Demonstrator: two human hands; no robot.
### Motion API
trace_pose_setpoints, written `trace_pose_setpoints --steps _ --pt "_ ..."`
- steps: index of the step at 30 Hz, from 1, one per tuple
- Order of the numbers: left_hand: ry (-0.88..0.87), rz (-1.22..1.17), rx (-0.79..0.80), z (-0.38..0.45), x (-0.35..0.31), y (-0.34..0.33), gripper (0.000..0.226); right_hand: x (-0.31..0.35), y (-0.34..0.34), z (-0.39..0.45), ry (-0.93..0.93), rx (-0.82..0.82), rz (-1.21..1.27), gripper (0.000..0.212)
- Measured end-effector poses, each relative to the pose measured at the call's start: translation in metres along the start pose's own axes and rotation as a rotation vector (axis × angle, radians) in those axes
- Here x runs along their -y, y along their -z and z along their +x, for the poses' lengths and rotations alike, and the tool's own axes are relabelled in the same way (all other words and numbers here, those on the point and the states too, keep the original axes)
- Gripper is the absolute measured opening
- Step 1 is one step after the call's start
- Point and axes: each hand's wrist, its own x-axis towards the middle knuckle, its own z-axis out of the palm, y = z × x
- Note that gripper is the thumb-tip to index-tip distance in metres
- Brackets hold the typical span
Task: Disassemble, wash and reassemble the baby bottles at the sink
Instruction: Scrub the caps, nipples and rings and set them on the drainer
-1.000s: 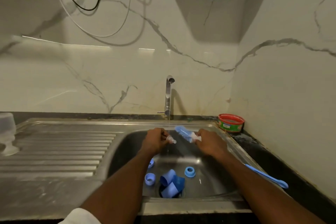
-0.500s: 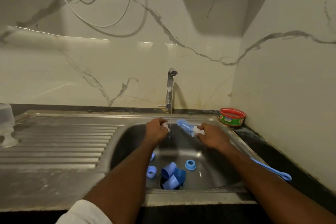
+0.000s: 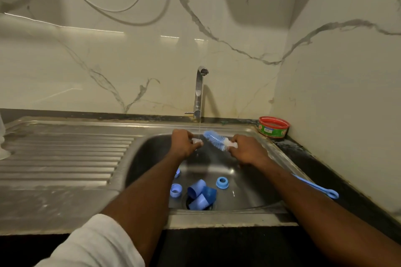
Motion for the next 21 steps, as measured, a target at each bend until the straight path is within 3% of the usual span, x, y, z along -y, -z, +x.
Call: trace_pose_setpoints --steps 3,7,11,17,21 --pt "-0.025 -0.032 -0.007 -0.001 -0.01 -0.007 0.026 0.002 -0.001 -0.002 0.001 0.012 0.014 0.034" --pt "-0.13 -0.084 -0.018 -0.004 -0.021 -0.014 0.035 0.0 -0.001 -0.001 0.0 -0.015 -0.013 0.035" --pt "-0.087 -0.033 0.019 -0.002 -0.011 -0.014 0.04 0.0 -0.001 -0.001 -0.008 -0.02 -0.031 0.037" --pt "-0.138 -0.138 -0.19 -0.003 -0.017 0.0 0.033 0.0 0.004 -0.001 0.01 -0.104 -0.059 0.032" --pt "-0.12 -0.1 -0.123 -0.004 -0.008 0.0 0.027 -0.002 0.004 0.0 0.009 -0.104 -0.069 0.031"
